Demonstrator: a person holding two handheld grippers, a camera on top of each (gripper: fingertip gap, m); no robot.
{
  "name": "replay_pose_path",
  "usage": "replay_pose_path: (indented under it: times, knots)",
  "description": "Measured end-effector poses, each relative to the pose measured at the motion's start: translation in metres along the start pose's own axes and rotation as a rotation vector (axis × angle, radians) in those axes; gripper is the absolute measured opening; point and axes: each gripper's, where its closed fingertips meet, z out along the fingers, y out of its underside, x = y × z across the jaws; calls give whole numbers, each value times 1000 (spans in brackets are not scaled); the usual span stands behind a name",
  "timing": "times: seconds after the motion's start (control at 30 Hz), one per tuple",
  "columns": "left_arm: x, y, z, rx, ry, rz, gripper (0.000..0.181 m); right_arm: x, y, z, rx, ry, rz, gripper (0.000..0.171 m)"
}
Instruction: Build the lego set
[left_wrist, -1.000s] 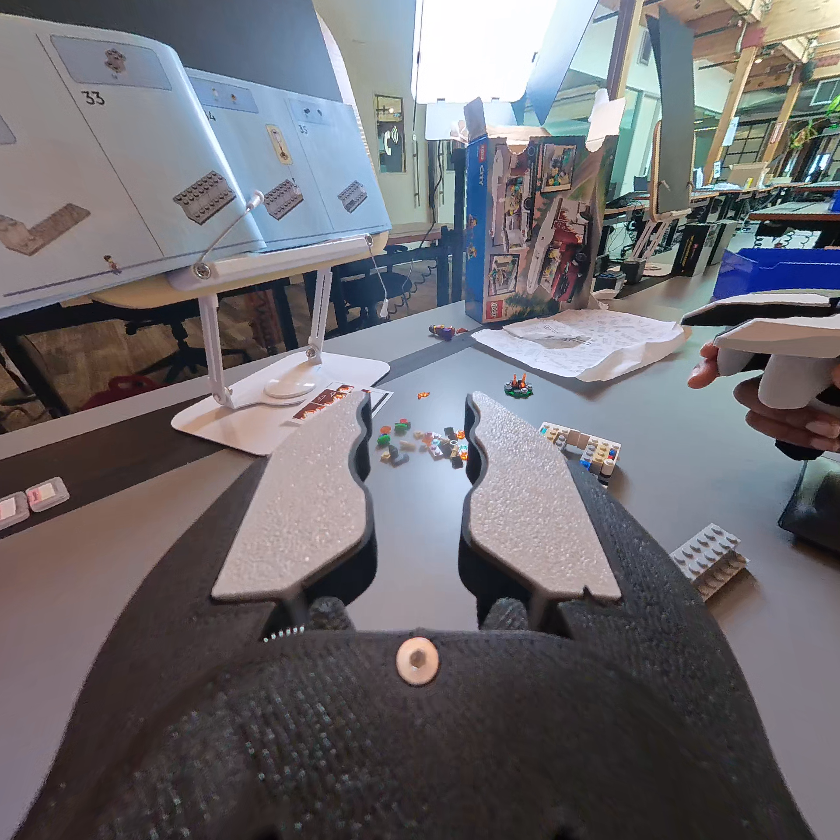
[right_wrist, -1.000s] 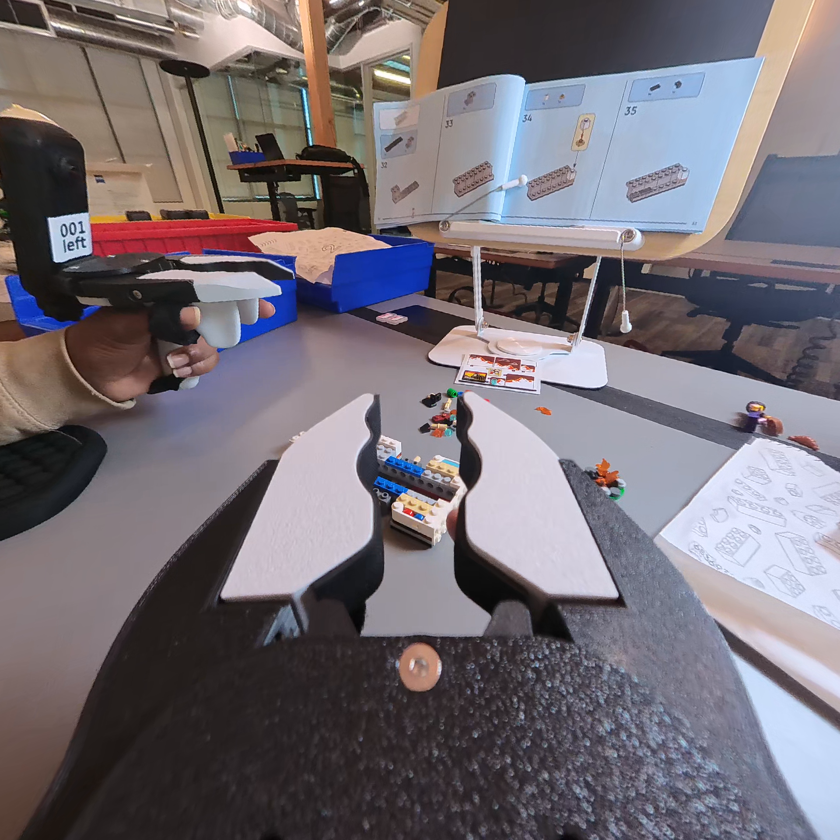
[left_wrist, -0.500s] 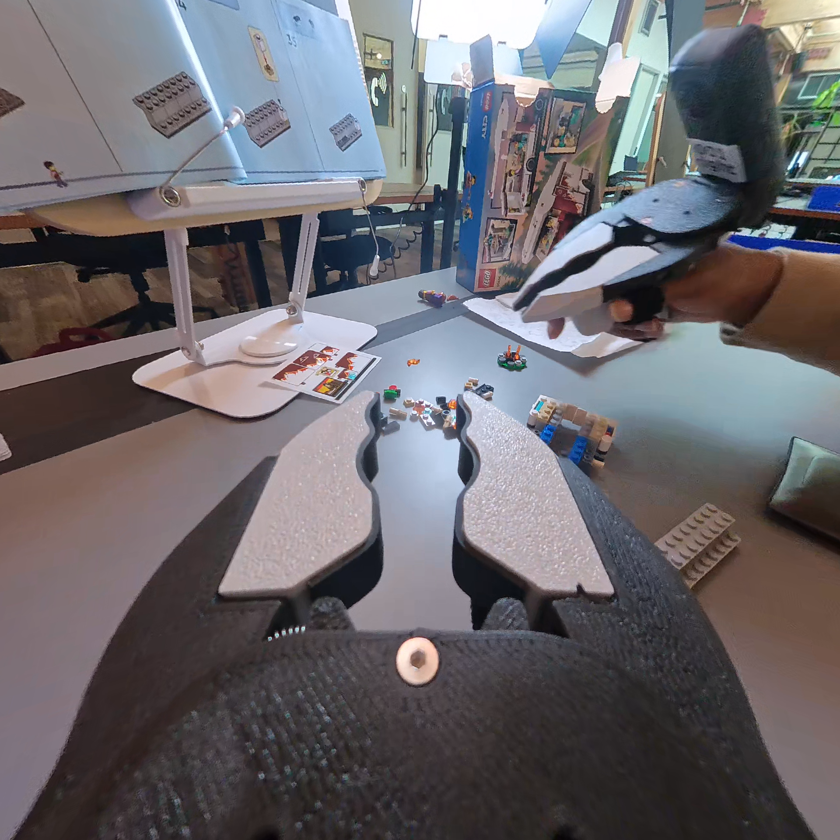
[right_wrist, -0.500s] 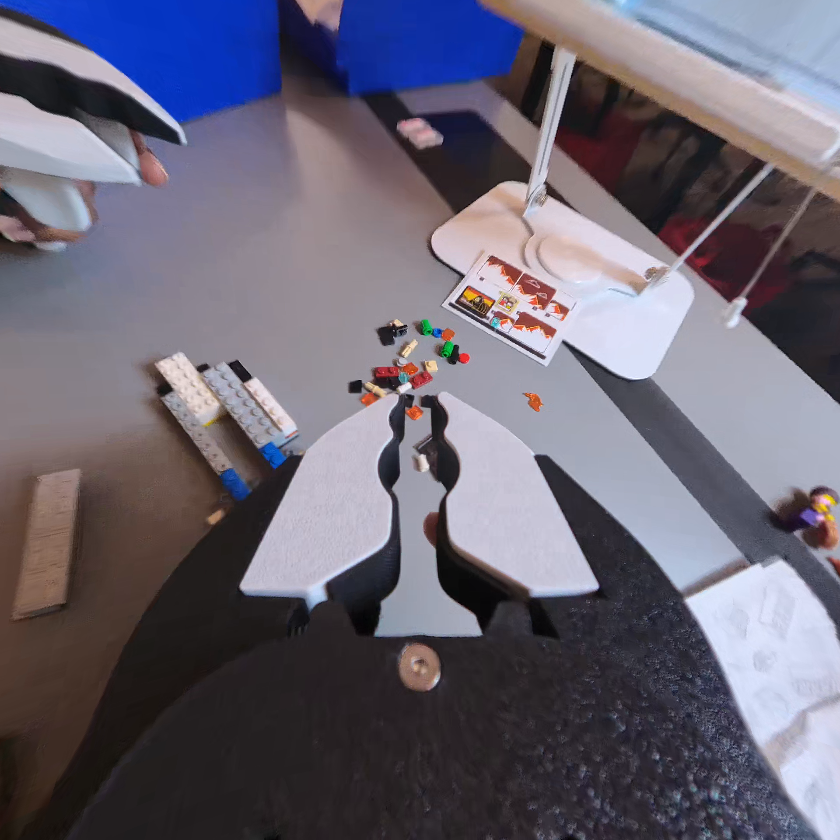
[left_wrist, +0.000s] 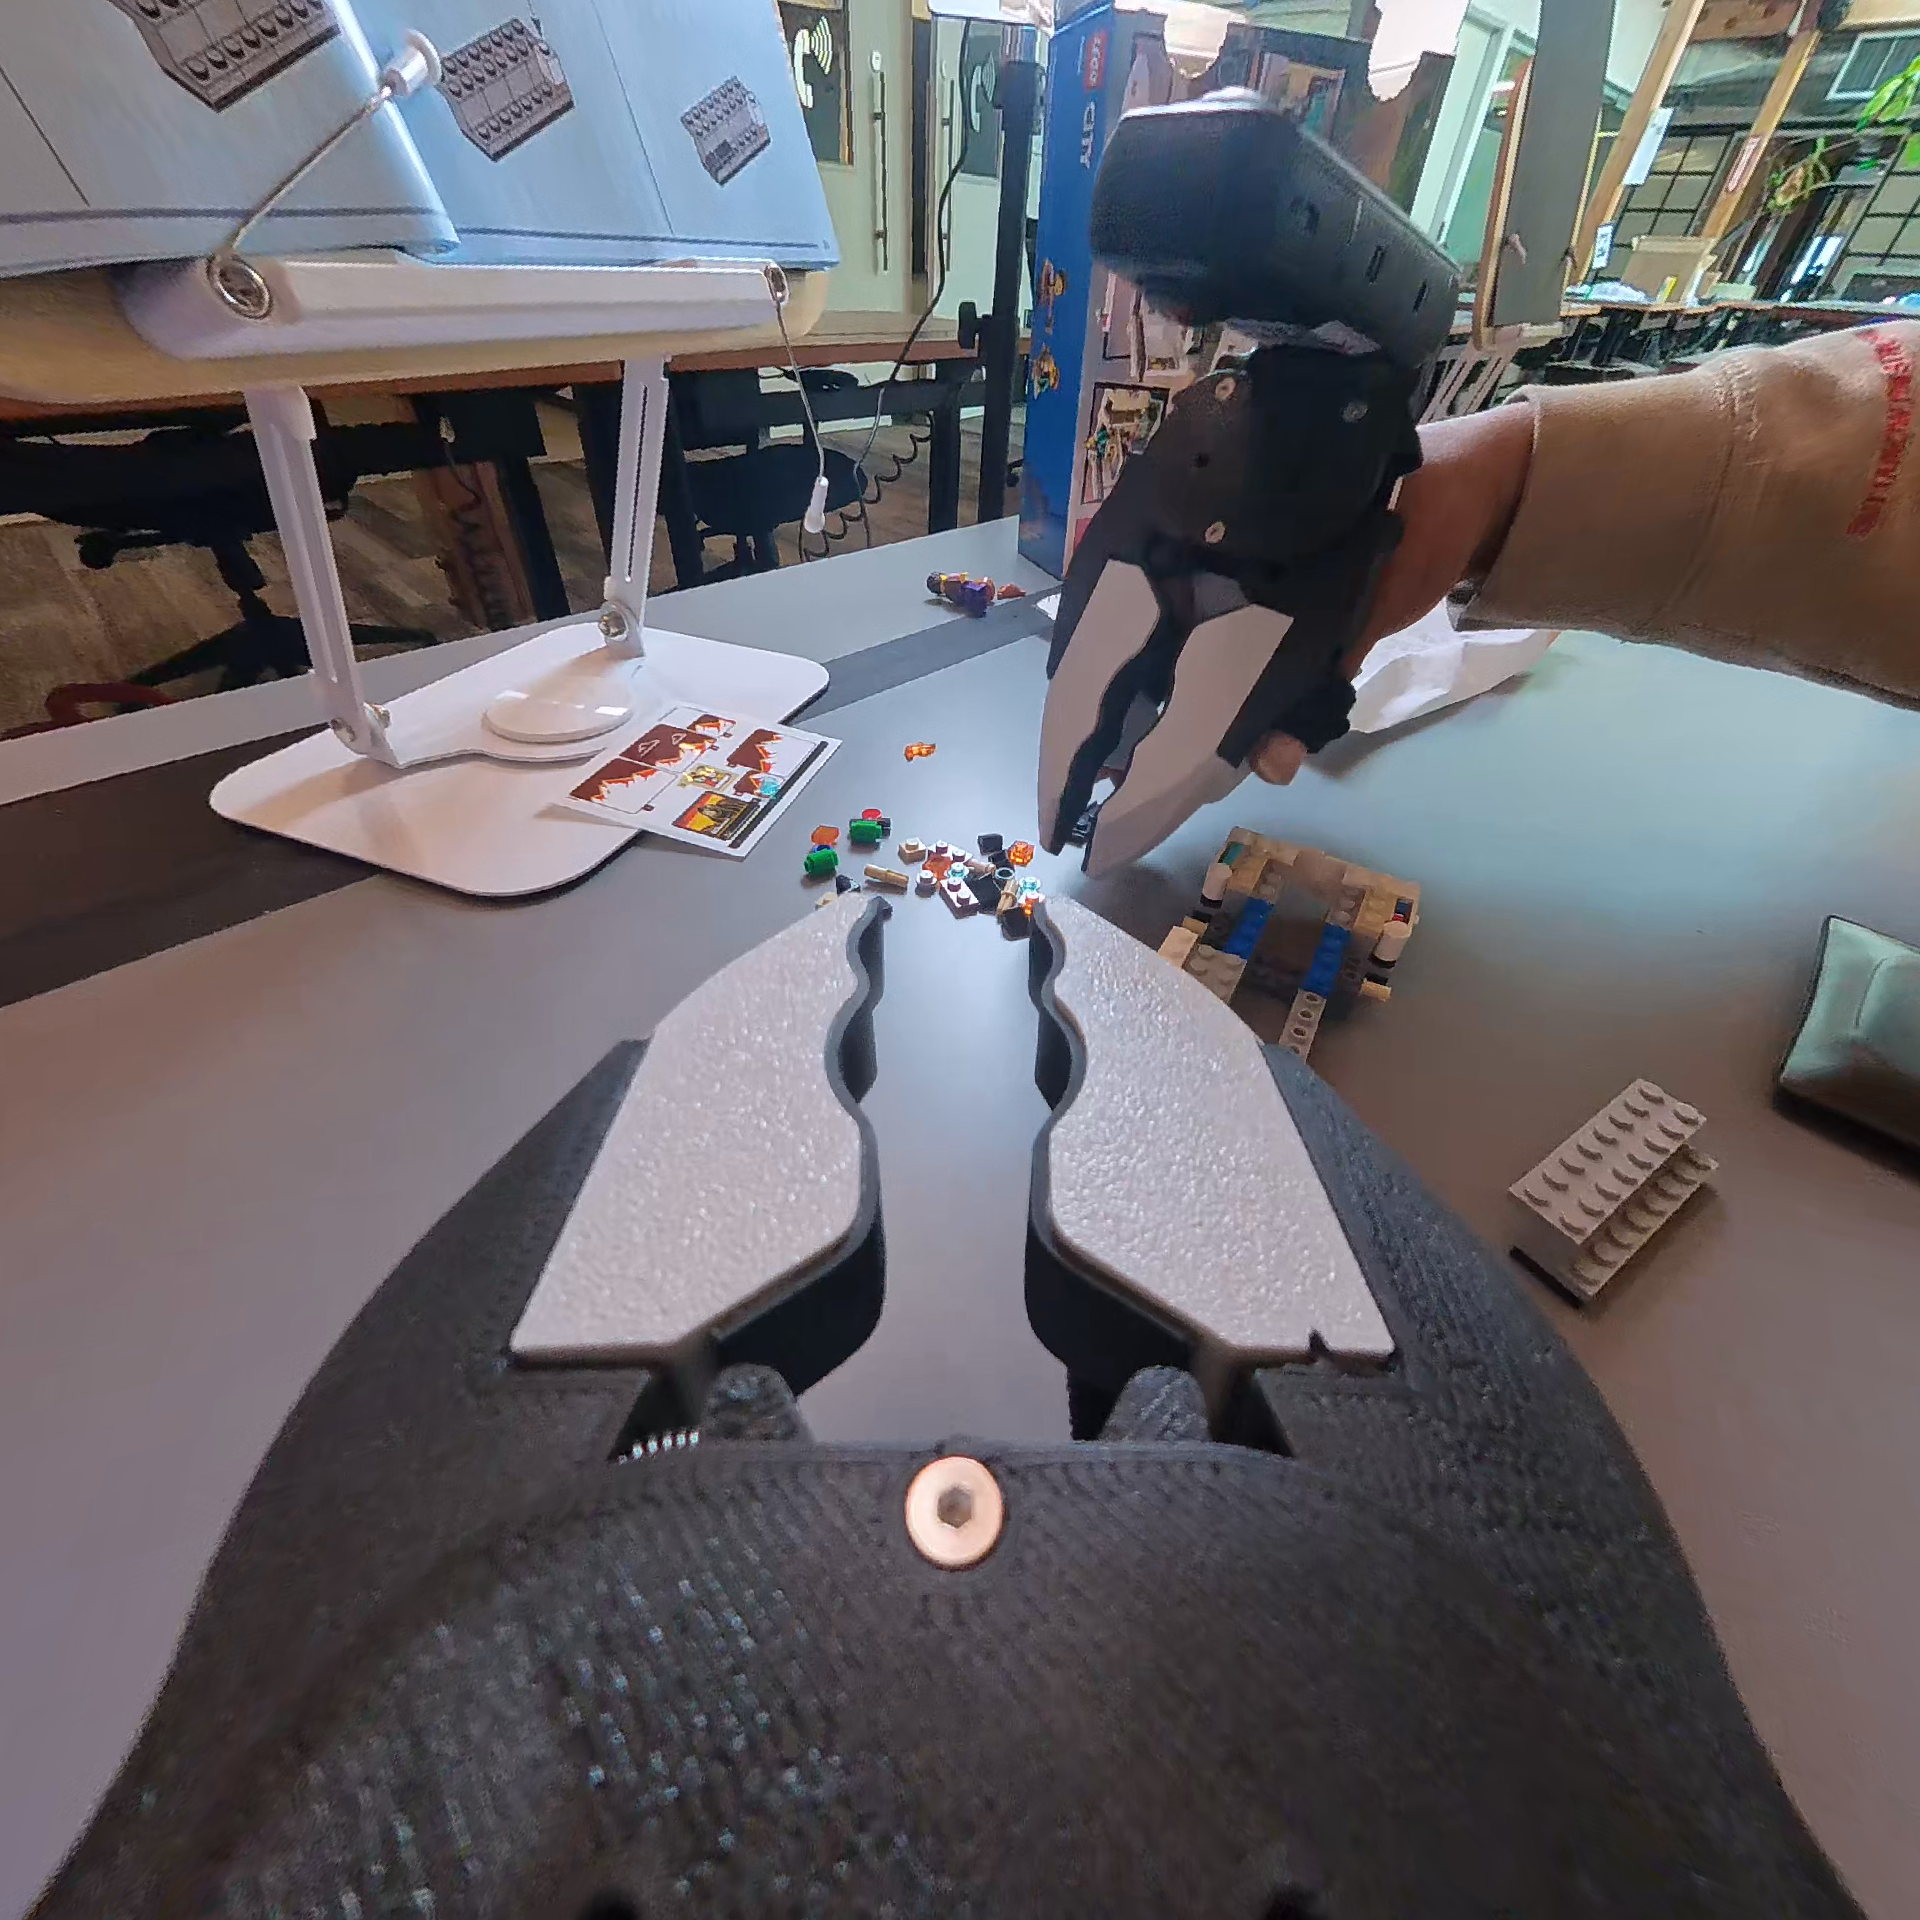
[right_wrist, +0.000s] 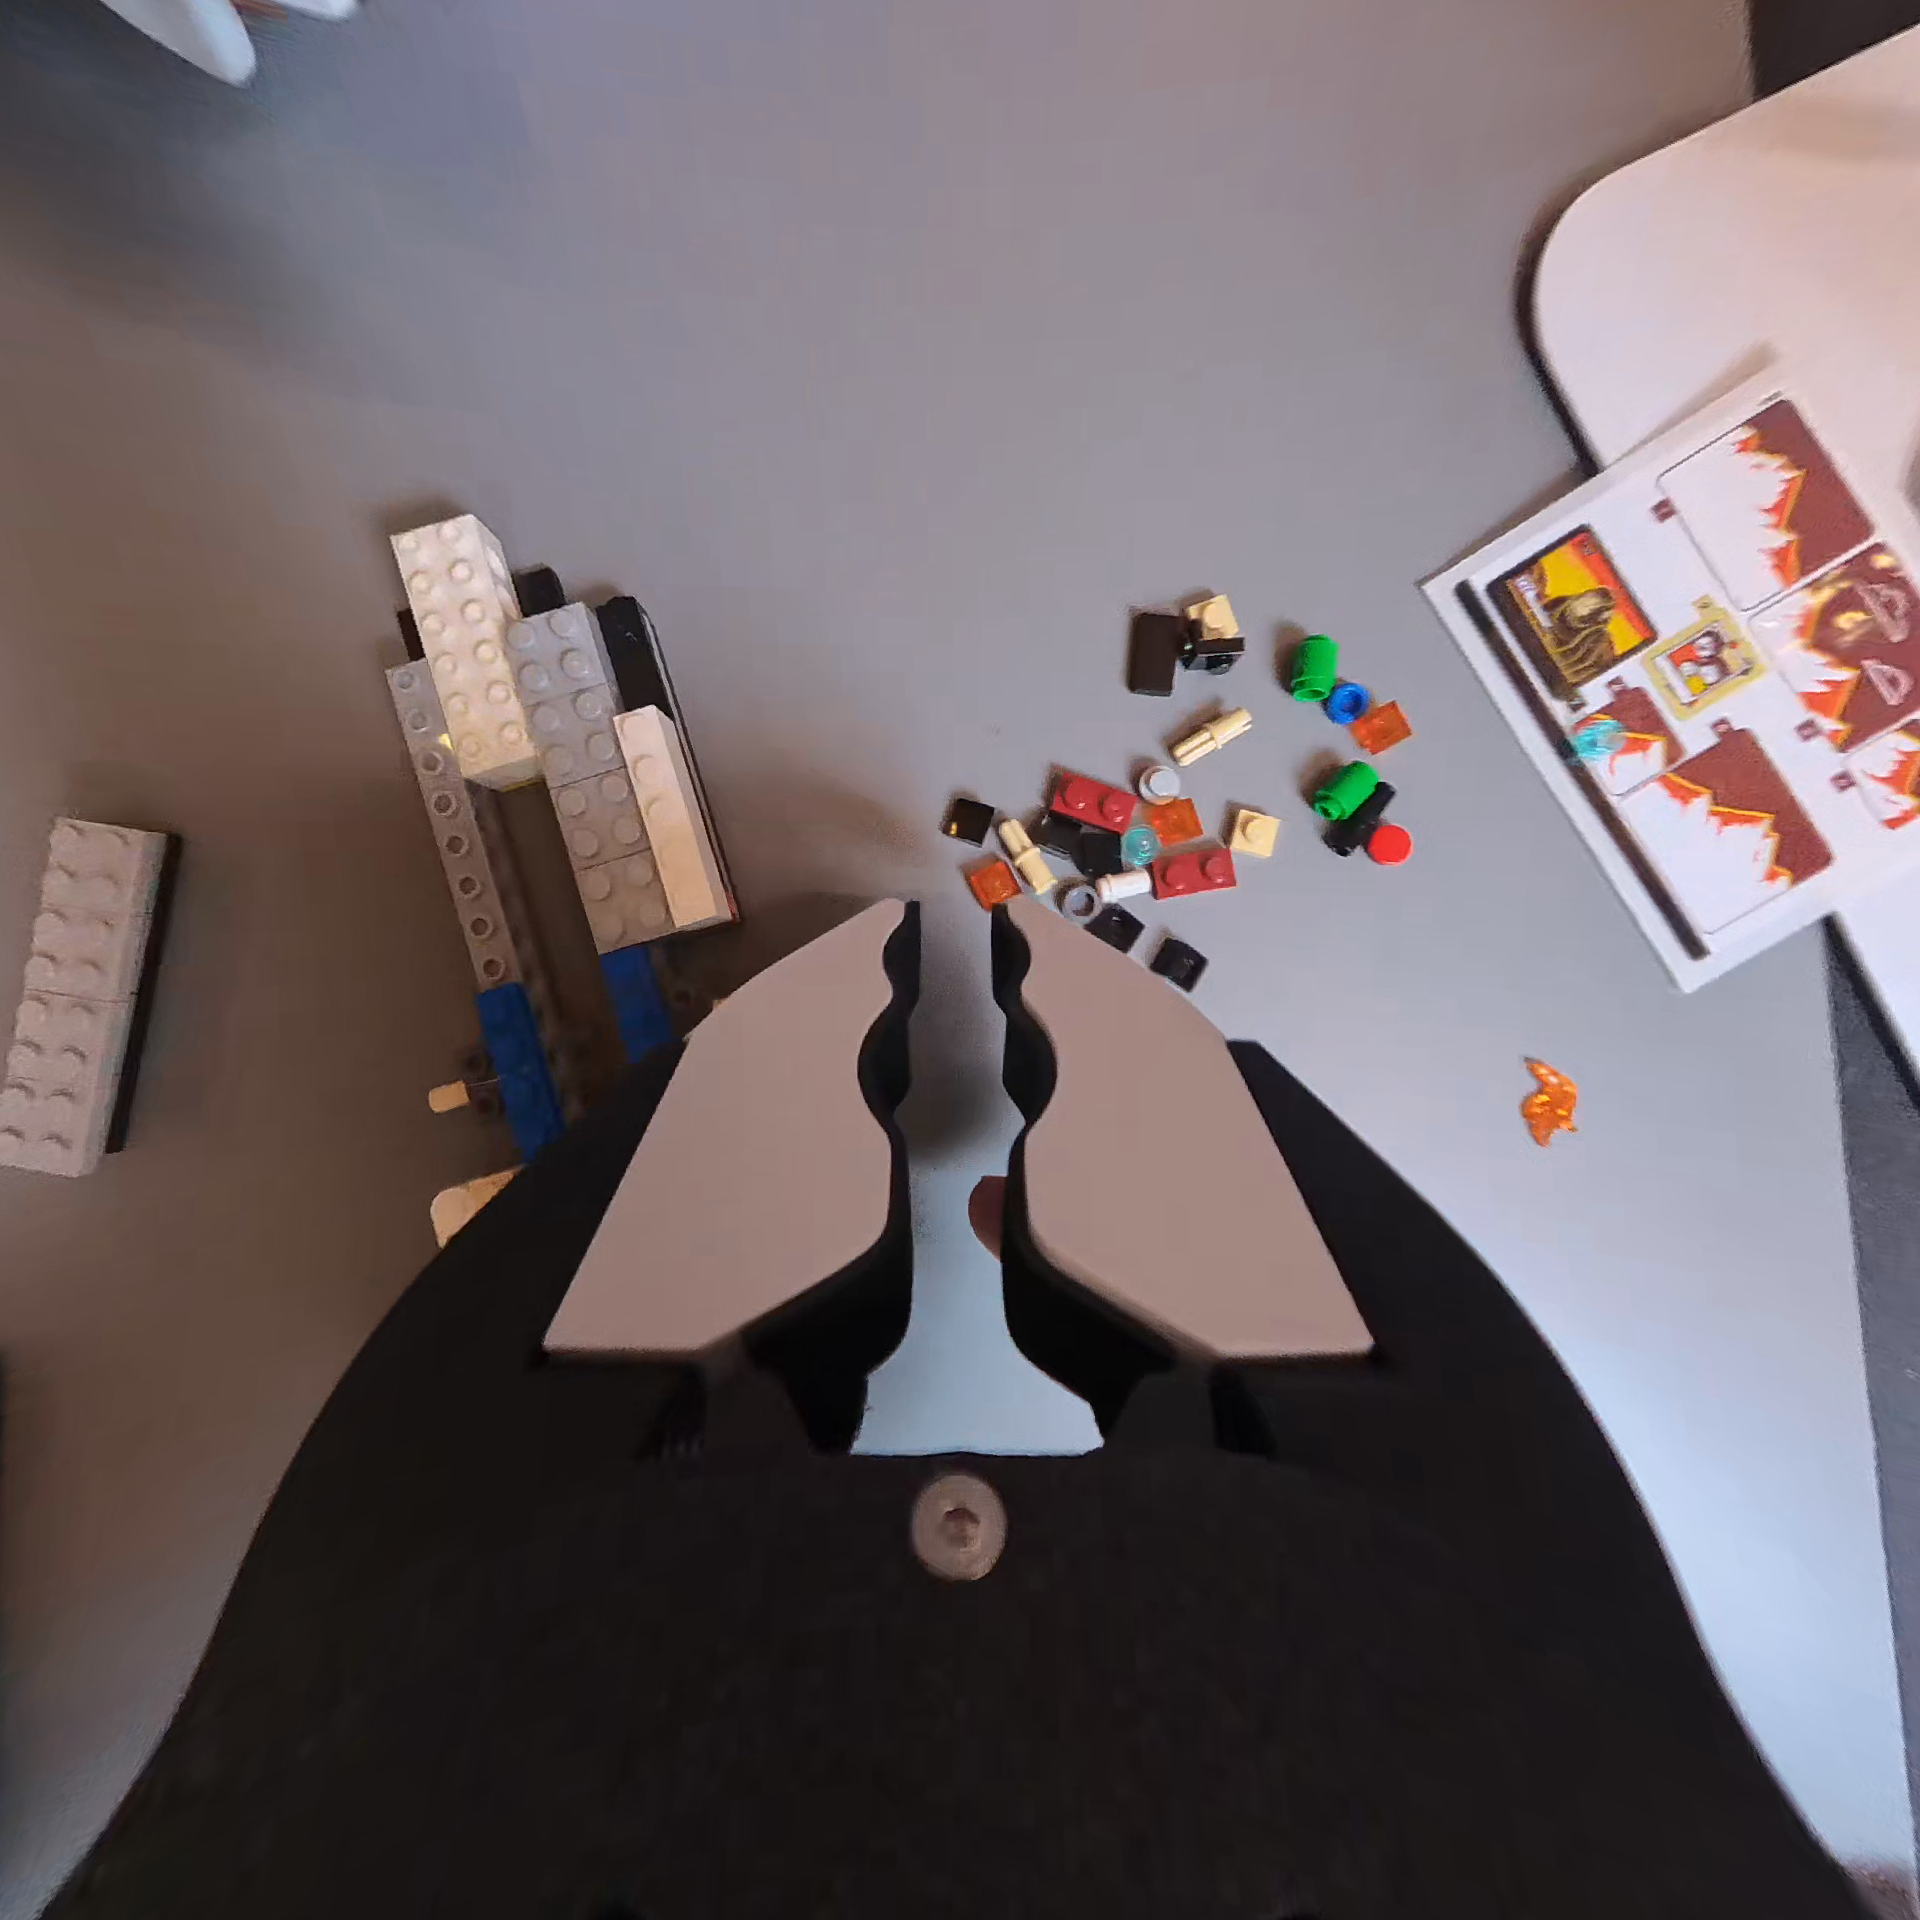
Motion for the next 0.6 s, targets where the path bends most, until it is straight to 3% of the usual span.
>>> replay_pose_path:
  times: [0.6]
  knots:
    - [4, 4, 1, -22, 23, -4, 25, 1, 2, 10, -89, -6, -36, 15]
